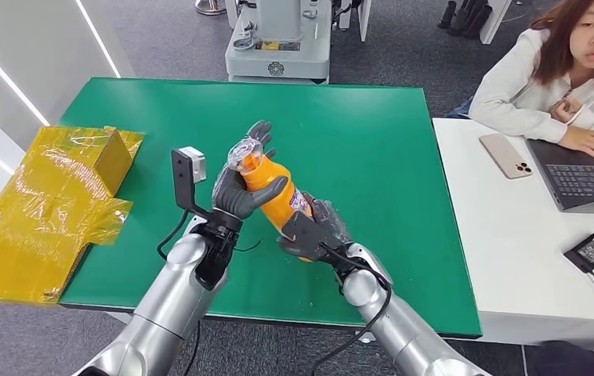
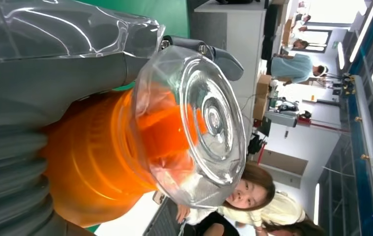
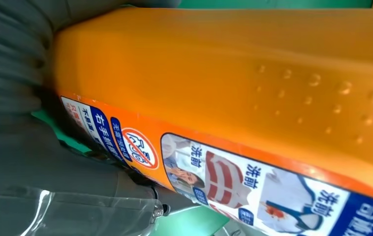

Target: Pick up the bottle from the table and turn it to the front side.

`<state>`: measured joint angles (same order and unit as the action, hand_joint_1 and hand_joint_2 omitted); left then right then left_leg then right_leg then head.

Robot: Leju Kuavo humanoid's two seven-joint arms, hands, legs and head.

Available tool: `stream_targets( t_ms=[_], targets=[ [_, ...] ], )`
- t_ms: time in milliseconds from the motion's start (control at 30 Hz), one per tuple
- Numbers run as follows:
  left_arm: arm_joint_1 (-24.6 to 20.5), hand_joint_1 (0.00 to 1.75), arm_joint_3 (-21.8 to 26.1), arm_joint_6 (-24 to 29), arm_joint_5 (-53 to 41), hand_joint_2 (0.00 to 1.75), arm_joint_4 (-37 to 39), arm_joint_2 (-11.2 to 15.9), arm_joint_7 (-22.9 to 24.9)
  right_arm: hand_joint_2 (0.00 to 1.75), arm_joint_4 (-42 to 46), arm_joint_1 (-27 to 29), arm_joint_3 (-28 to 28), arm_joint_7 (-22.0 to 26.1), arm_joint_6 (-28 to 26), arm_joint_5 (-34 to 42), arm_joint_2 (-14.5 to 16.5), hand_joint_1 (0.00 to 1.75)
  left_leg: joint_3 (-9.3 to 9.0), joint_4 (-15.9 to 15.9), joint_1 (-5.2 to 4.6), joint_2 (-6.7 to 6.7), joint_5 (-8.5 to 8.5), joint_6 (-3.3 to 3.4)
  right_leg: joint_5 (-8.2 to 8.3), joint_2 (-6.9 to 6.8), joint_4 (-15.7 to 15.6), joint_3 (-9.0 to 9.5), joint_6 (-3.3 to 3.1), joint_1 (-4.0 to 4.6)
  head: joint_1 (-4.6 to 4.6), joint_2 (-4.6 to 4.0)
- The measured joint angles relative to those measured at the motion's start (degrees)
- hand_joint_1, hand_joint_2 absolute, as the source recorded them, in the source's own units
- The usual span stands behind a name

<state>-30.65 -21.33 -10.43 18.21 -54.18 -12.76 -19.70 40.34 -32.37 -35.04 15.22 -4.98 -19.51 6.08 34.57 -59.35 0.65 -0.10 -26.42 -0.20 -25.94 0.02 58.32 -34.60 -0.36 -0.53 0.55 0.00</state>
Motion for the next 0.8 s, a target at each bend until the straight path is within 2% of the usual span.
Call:
stream_targets(
  t_ms=[200,233,333,367,533,800],
  targets=[
    [0.5,0.0,-0.3,-1.6,0.9,1.75,-0.2,0.2,0.6,1.75,0.0,0.0,1.7,0.2,-0.2,0.3,-0.1,1.75,0.0,0.0,-0.01,0.0,0.0,0.0,0.0,0.0,0.0,0.0,0.0,-0.01,0.0,0.0],
    [0.5,0.38,-0.5,-1.7,0.6,1.75,-0.1,0.2,0.5,1.75,0.2,0.1,2.0,0.2,-0.2,0.1,-0.1,1.75,0.0,0.0,-0.01,0.01,0.0,0.0,0.0,0.01,0.0,-0.01,0.0,-0.01,0.0,0.0],
    [0.5,1.69,-1.2,-1.8,-0.9,1.75,0.2,0.2,0.2,1.75,1.1,0.6,2.8,0.1,-0.3,-0.3,-0.3,1.75,0.0,0.0,-0.01,0.01,0.0,0.0,0.0,0.01,0.0,-0.01,0.0,-0.01,0.0,0.0],
    [0.5,1.75,-1.5,-1.7,-1.8,1.75,0.4,0.2,0.0,1.75,1.5,1.0,3.1,0.0,-0.4,-0.3,-0.4,1.75,0.0,0.0,-0.01,0.01,0.0,0.0,0.0,0.01,0.0,-0.01,0.0,-0.01,0.01,0.0],
    [0.4,1.75,-3.0,-1.1,-5.1,1.75,1.8,0.2,-0.9,1.75,3.4,2.5,4.5,-0.3,-0.6,-0.3,-1.3,1.75,0.01,0.0,-0.01,0.0,-0.01,0.0,0.0,0.01,0.0,-0.01,0.0,-0.01,0.01,0.0],
    [0.1,1.75,-3.9,-2.7,-5.0,1.75,4.8,-0.7,-0.3,1.75,4.4,4.2,5.5,0.2,-0.5,-0.1,-2.0,1.75,0.01,0.0,-0.01,0.0,0.0,0.0,0.0,-0.01,0.0,0.0,0.0,0.0,0.01,0.0]
  ],
)
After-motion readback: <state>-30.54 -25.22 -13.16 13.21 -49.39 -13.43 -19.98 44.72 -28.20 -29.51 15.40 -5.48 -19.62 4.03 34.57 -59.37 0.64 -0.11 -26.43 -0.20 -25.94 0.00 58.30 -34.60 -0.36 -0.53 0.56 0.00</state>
